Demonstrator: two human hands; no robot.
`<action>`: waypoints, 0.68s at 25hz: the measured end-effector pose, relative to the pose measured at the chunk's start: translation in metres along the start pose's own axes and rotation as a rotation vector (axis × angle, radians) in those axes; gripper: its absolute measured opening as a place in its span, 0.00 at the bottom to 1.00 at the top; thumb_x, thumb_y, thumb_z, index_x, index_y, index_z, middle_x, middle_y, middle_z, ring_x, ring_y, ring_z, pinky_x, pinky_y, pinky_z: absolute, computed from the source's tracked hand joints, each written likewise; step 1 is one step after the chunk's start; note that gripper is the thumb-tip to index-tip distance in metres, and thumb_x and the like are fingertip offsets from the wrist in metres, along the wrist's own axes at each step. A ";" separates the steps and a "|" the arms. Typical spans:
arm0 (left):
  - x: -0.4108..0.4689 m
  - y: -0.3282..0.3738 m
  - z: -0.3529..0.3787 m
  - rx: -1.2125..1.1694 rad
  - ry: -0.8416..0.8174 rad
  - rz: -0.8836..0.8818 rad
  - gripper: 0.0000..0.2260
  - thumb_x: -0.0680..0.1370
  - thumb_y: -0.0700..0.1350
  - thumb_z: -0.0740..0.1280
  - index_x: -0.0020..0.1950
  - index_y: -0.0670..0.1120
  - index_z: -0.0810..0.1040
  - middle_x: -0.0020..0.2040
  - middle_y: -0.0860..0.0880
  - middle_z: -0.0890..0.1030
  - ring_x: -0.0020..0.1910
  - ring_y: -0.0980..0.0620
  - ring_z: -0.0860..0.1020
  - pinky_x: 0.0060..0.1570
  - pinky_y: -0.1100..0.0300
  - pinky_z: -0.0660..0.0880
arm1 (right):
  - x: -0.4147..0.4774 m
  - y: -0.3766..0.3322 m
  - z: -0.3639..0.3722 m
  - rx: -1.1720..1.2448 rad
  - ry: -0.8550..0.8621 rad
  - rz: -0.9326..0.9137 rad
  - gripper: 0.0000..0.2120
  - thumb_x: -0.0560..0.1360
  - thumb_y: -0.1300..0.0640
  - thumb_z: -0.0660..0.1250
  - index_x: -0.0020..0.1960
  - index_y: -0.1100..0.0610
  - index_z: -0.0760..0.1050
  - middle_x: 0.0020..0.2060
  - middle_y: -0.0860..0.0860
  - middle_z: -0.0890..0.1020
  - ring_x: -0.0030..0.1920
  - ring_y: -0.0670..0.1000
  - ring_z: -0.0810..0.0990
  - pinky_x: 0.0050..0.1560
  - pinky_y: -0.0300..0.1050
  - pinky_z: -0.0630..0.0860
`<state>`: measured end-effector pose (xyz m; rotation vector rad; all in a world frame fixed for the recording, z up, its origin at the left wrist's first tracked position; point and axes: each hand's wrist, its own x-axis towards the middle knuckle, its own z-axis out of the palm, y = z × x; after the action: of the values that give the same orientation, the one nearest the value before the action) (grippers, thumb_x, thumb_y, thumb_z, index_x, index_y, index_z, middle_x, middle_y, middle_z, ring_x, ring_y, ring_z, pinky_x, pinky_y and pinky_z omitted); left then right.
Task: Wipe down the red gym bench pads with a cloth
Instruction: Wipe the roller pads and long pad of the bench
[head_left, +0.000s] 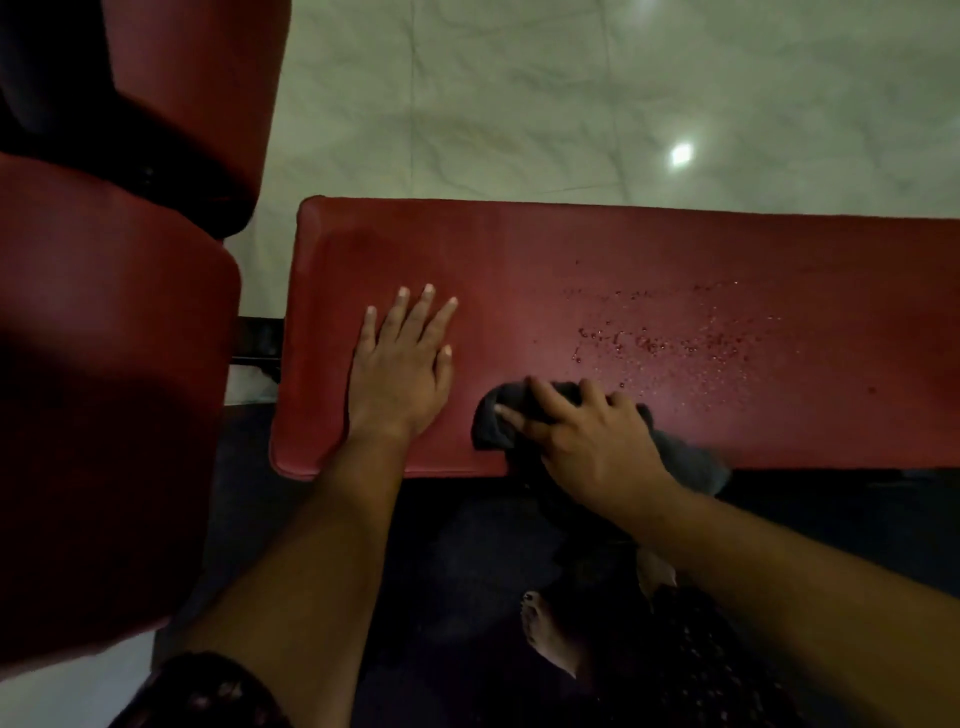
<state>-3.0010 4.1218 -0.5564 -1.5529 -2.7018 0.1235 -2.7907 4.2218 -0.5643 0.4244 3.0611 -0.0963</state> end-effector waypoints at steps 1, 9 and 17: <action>-0.002 0.001 0.003 -0.030 0.000 -0.020 0.26 0.79 0.50 0.55 0.78 0.54 0.58 0.79 0.49 0.59 0.78 0.47 0.55 0.75 0.44 0.50 | 0.015 0.009 -0.001 -0.016 0.013 0.032 0.28 0.69 0.48 0.70 0.68 0.40 0.72 0.63 0.53 0.75 0.43 0.60 0.76 0.34 0.50 0.70; 0.000 0.001 0.004 -0.038 0.047 -0.043 0.25 0.78 0.52 0.56 0.76 0.52 0.65 0.75 0.49 0.68 0.75 0.47 0.63 0.75 0.45 0.55 | 0.159 0.063 -0.024 -0.094 -0.054 0.116 0.22 0.82 0.50 0.51 0.76 0.41 0.57 0.66 0.53 0.66 0.56 0.62 0.71 0.43 0.52 0.66; 0.004 0.004 0.003 0.005 0.022 -0.060 0.25 0.77 0.53 0.55 0.75 0.53 0.67 0.73 0.49 0.69 0.74 0.47 0.63 0.74 0.46 0.54 | 0.221 0.095 -0.036 0.161 -0.244 0.351 0.23 0.80 0.48 0.59 0.74 0.40 0.61 0.65 0.49 0.69 0.61 0.61 0.69 0.54 0.56 0.69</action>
<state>-2.9997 4.1269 -0.5601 -1.4614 -2.7256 0.1119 -2.9787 4.3747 -0.5463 0.8787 2.7028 -0.3516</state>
